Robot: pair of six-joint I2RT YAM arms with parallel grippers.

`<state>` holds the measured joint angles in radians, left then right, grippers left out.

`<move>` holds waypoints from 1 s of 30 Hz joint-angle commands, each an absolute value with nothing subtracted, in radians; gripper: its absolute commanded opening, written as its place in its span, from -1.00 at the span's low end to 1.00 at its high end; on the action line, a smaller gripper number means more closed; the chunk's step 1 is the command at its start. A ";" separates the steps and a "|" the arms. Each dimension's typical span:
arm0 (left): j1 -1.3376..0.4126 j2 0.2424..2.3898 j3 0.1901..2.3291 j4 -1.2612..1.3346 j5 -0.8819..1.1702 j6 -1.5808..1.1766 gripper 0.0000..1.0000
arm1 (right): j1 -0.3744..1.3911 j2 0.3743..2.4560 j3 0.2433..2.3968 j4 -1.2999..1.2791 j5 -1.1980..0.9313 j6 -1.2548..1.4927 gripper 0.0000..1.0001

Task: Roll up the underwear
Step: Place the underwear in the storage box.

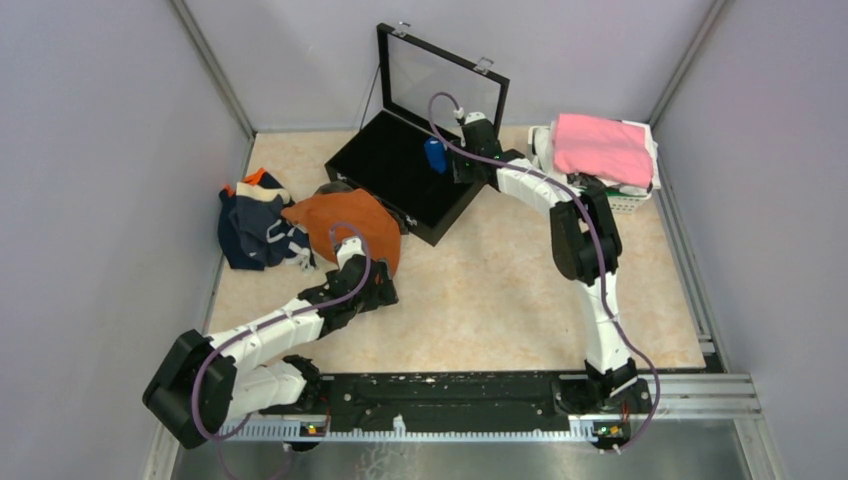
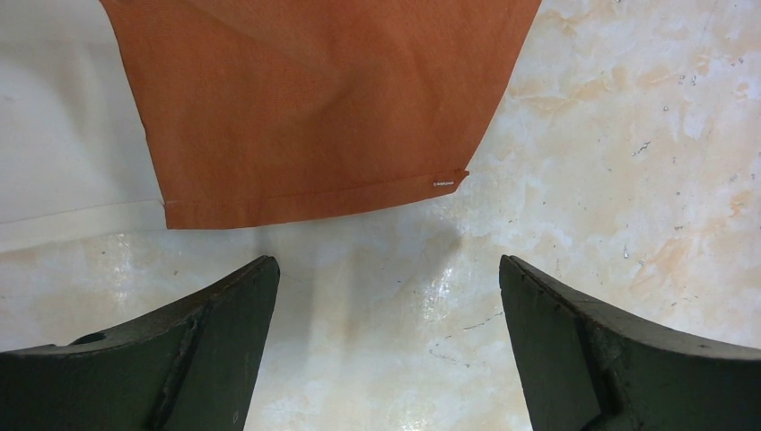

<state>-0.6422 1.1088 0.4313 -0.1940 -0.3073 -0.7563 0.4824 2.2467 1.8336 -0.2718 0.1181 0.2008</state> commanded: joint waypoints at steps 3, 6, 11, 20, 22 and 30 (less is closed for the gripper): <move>-0.640 1.107 0.422 -0.210 -0.286 -0.762 0.96 | 0.453 2.195 1.853 -0.446 0.169 0.165 0.01; -0.639 1.105 0.420 -0.213 -0.288 -0.761 0.96 | 0.454 2.172 1.849 -0.436 0.160 0.161 0.11; -0.639 1.107 0.419 -0.213 -0.287 -0.762 0.96 | 0.454 2.144 1.853 -0.422 0.133 0.156 0.23; -0.638 1.104 0.420 -0.217 -0.294 -0.763 0.96 | 0.453 2.210 1.967 -0.461 0.072 0.128 0.46; -0.638 1.104 0.420 -0.218 -0.295 -0.762 0.96 | 0.453 2.232 1.993 -0.470 0.064 0.124 0.50; -0.635 1.104 0.422 -0.221 -0.299 -0.761 0.96 | 0.454 2.307 2.081 -0.499 0.043 0.109 0.60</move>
<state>-0.6411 1.1080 0.4313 -0.1947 -0.3077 -0.7563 0.4667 2.2673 2.0220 -0.4820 0.0513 0.1291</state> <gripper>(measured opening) 0.982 0.792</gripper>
